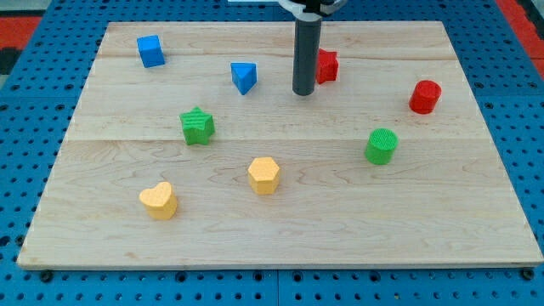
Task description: Move arm above blue triangle
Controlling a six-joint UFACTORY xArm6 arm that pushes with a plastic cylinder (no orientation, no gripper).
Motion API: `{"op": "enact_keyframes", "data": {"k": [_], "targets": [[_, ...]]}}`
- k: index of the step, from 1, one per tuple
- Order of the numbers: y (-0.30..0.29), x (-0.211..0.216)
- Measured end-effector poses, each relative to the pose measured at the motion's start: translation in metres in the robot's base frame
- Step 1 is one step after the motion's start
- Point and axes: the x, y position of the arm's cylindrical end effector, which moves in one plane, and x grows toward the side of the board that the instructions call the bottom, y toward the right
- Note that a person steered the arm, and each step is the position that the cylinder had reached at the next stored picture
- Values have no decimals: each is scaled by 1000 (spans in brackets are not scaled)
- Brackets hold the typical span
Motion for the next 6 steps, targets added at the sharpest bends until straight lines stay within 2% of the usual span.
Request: {"op": "enact_keyframes", "data": {"k": [4, 6], "targets": [[-28, -75], [-52, -89]]}}
